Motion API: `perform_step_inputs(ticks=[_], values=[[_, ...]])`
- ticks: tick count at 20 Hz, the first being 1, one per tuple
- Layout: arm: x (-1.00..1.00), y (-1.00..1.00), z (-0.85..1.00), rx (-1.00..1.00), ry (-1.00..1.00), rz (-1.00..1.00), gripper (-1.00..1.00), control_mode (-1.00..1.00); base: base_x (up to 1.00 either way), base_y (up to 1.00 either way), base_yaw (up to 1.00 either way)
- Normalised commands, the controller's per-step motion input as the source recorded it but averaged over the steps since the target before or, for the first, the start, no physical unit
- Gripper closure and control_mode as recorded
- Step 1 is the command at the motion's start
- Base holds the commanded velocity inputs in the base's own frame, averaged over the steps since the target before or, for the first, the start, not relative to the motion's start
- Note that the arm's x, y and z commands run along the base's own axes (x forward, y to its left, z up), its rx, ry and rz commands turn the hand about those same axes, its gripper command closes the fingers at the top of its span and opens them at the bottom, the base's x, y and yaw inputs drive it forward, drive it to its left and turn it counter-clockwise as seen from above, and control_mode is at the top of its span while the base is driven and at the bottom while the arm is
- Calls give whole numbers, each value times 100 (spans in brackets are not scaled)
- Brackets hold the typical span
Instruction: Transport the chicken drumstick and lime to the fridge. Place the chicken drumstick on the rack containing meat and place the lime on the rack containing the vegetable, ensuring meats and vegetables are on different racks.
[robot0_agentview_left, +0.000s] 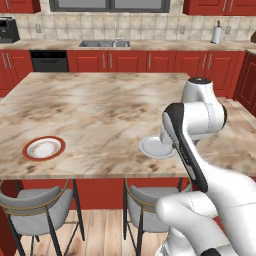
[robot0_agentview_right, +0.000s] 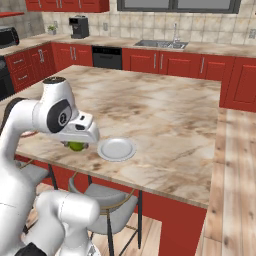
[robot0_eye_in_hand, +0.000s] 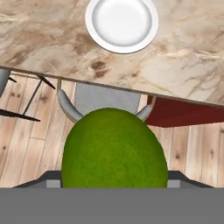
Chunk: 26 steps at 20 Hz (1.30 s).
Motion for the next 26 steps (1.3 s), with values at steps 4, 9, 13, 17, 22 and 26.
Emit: perform_step_inputs(ticks=[4, 9, 13, 17, 22, 26], values=[[-100, 0, 68, -3, -16, 0, 100, -100, 0, 0, 0], [-100, 0, 86, -1, -18, 0, 100, -100, 0, 0, 0], [-100, 0, 81, 4, -16, 0, 100, -100, 0, 0, 0], [-90, -19, 38, 8, -12, -3, 100, -100, 0, 0, 0], [0, 0, 0, 0, 0, 0, 100, 100, -46, -72, -18], [0, 0, 0, 0, 0, 0, 100, 100, -34, -84, -48]])
